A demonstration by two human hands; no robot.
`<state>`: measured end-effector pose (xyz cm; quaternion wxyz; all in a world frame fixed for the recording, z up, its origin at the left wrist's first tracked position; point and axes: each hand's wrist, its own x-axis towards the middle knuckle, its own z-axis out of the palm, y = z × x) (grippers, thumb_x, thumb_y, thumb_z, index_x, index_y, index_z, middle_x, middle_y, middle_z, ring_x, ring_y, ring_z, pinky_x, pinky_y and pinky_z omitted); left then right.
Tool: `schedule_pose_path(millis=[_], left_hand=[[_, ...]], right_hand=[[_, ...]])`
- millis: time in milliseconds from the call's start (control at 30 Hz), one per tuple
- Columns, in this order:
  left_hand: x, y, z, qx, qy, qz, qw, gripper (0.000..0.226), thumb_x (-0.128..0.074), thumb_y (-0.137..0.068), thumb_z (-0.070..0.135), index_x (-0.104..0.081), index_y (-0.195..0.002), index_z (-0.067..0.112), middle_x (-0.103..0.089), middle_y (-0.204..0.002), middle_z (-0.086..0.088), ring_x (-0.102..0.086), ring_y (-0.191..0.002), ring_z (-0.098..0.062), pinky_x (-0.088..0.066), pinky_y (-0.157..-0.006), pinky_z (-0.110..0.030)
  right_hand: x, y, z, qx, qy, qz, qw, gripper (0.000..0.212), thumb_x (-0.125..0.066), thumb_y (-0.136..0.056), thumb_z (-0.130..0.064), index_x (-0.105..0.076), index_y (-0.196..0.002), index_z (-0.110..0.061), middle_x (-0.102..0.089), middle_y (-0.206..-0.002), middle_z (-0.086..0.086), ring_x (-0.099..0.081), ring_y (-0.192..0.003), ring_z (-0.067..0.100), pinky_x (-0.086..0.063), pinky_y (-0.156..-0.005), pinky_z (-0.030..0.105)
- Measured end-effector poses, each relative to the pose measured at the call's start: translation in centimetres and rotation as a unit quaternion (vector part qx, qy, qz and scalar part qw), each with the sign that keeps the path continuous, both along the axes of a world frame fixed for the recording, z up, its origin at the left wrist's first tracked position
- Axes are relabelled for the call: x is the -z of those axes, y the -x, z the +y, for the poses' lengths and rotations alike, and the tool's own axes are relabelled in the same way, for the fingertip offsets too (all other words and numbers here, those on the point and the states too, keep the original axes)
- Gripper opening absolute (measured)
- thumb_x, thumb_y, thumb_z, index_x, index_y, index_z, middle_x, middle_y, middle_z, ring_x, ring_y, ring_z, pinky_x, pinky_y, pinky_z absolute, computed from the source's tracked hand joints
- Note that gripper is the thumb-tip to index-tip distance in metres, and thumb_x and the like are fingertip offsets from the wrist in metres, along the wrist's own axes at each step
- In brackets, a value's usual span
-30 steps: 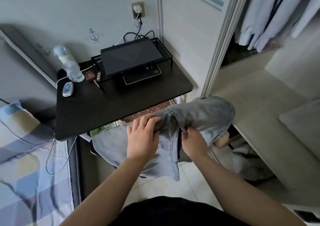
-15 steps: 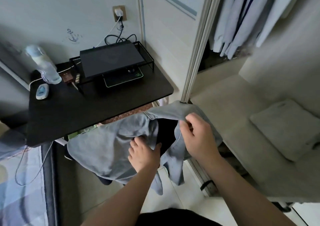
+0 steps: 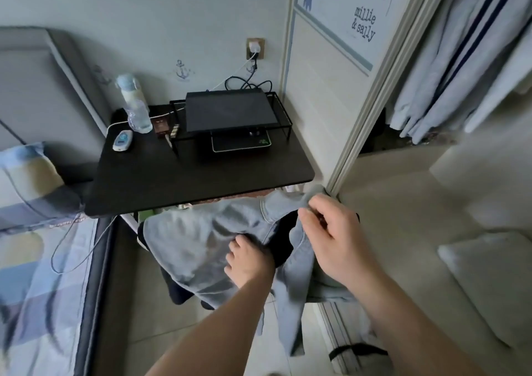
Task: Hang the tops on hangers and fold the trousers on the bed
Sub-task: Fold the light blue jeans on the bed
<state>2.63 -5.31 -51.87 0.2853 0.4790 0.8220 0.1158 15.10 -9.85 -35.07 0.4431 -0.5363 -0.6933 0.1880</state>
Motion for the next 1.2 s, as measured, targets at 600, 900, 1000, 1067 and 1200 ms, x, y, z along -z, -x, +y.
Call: schedule_pose_path(millis=[600, 900, 1000, 1067, 1200], left_hand=[[-15.6, 27.5, -6.7, -0.115, -0.47, -0.198, 0.852, 0.02, -0.044, -0.097, 0.017, -0.045, -0.081, 0.028, -0.059, -0.074, 0.016, -0.051, -0.068, -0.01, -0.039, -0.057, -0.028], [-22.7, 51.2, -17.5, -0.2, -0.549, -0.125, 0.802, 0.025, -0.051, -0.097, 0.014, -0.051, -0.075, 0.025, -0.058, -0.067, 0.017, -0.051, -0.063, -0.001, -0.037, -0.053, -0.016], [-22.9, 58.0, -22.5, -0.236, -0.544, -0.076, 0.802, 0.025, -0.05, -0.097, 0.015, -0.048, -0.072, 0.021, -0.056, -0.067, 0.009, -0.049, -0.064, -0.007, -0.038, -0.057, -0.022], [-22.3, 62.3, -26.0, -0.259, -0.51, -0.013, 0.82, 0.027, -0.051, -0.097, 0.017, -0.048, -0.07, 0.013, -0.056, -0.067, 0.003, -0.051, -0.067, -0.012, -0.042, -0.061, -0.033], [-18.8, 69.9, -33.5, -0.34, -0.391, -0.018, 0.855, 0.037, -0.047, -0.1, 0.021, -0.053, -0.065, 0.011, -0.059, -0.058, 0.008, -0.051, -0.06, -0.008, -0.036, -0.053, -0.025]], right_hand=[[-10.4, 21.6, -0.3, -0.191, -0.083, 0.025, 0.978, 0.036, -0.05, -0.099, -0.013, -0.036, -0.067, -0.021, -0.037, -0.06, -0.014, -0.035, -0.056, 0.001, -0.03, -0.056, 0.01], [-13.3, 44.3, -5.2, -0.309, -0.087, 0.101, 0.942, 0.035, -0.052, -0.1, -0.023, -0.042, -0.069, -0.01, -0.034, -0.061, -0.01, -0.033, -0.059, 0.004, -0.03, -0.055, 0.022], [-13.0, 52.4, -7.5, -0.363, -0.065, 0.105, 0.924, 0.036, -0.052, -0.1, -0.025, -0.044, -0.069, -0.009, -0.035, -0.06, -0.009, -0.035, -0.058, 0.004, -0.031, -0.055, 0.02], [-12.1, 57.5, -9.0, -0.394, -0.029, 0.096, 0.913, 0.036, -0.052, -0.1, -0.027, -0.045, -0.067, -0.014, -0.037, -0.058, -0.011, -0.036, -0.057, 0.003, -0.031, -0.054, 0.02], [-8.0, 67.5, -10.6, -0.413, 0.075, 0.052, 0.906, 0.036, -0.057, -0.102, -0.022, -0.053, -0.075, 0.0, -0.047, -0.061, 0.0, -0.045, -0.059, 0.01, -0.041, -0.06, 0.027]])
